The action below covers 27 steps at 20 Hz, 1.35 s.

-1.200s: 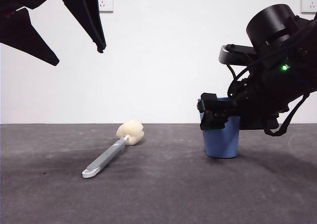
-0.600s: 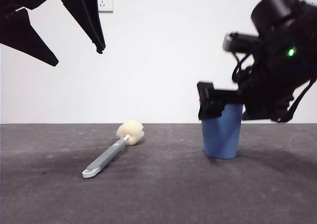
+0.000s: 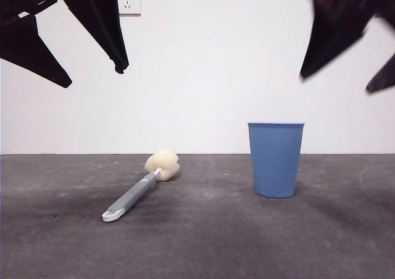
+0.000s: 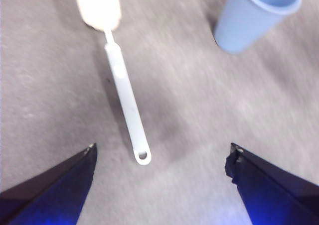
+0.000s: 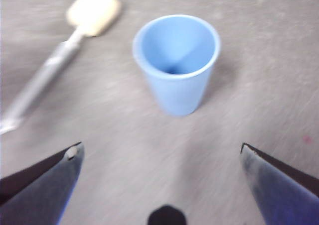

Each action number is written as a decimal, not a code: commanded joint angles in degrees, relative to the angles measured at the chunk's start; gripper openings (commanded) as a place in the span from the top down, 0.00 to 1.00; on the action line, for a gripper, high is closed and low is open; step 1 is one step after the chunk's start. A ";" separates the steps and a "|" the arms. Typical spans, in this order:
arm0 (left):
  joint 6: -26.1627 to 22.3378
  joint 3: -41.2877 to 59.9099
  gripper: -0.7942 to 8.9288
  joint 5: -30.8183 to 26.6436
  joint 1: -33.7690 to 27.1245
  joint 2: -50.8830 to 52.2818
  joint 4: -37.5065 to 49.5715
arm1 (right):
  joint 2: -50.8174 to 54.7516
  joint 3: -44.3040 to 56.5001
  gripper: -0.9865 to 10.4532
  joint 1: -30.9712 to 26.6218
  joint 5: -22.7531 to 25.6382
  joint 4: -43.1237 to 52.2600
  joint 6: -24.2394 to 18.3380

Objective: Pick up the cup brush,pick up the cup,insert the brush into the cup,clean the cup,put the cup brush back,put the cup back to the fixed position on the table

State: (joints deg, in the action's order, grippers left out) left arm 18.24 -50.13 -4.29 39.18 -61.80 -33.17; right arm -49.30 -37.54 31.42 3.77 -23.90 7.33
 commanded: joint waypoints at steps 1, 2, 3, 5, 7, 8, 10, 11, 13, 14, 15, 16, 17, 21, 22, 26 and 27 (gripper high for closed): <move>-2.51 0.35 0.47 1.70 0.11 -0.07 -0.31 | 4.28 -3.37 0.34 0.37 -3.10 -6.49 4.92; -3.23 0.35 0.47 3.04 0.11 -0.07 -0.33 | 5.55 -5.03 0.34 0.55 -5.07 -9.35 6.21; -3.52 0.28 0.47 4.17 0.11 -0.07 -0.44 | 6.19 -6.23 0.34 0.68 -6.60 -11.80 6.73; -4.68 0.20 0.47 6.73 0.11 -0.07 -0.59 | 6.58 -8.46 0.36 0.68 -10.25 -17.38 7.13; -5.03 0.20 0.56 9.27 0.09 -0.07 -0.87 | 6.58 -8.98 0.51 0.68 -13.29 -21.22 7.26; -5.03 0.20 0.70 9.86 0.11 -0.07 -1.20 | 6.56 -8.98 0.64 0.68 -14.45 -22.95 7.19; -5.05 0.20 0.92 10.75 0.11 -0.07 -1.42 | 6.56 -8.98 0.94 0.68 -14.38 -24.63 6.58; -5.16 0.20 0.93 10.84 0.11 -0.07 -1.44 | 6.56 -8.98 0.92 0.68 -14.38 -24.87 5.75; -5.92 0.20 0.93 10.86 0.11 -0.07 -1.62 | 6.56 -8.98 0.92 0.66 -14.34 -25.00 5.68; -6.27 0.20 0.93 10.84 0.11 -0.07 -1.84 | 6.56 -8.98 0.91 0.66 -14.27 -24.98 5.68; -6.29 0.20 0.93 10.73 0.11 -0.07 -1.95 | 6.56 -8.98 0.91 0.66 -14.23 -25.03 5.75; -6.29 0.20 0.92 10.54 0.11 -0.07 -2.16 | 6.56 -8.98 0.91 0.66 -14.25 -25.09 5.88; -6.29 0.20 0.92 10.40 0.09 -0.07 -2.54 | 6.58 -8.98 0.91 0.63 -14.21 -25.07 5.84; -6.27 0.20 0.92 10.43 0.11 -0.09 -1.29 | 6.58 -8.98 0.91 0.63 -14.12 -25.07 5.84; -6.27 0.20 0.92 10.40 0.11 -0.09 -1.07 | 6.56 -8.98 0.91 0.63 -14.12 -25.07 5.84; -6.27 0.20 0.92 10.40 0.09 -0.09 -1.11 | 6.58 -8.98 0.91 0.63 -14.10 -25.07 5.84; -6.29 0.20 0.92 10.12 0.09 -0.09 -0.85 | 6.58 -8.98 0.91 0.63 -14.12 -25.07 5.84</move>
State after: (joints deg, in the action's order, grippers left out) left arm 12.84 -50.13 6.00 39.18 -61.80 -34.57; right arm -42.74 -46.39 31.92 -10.41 -49.25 13.50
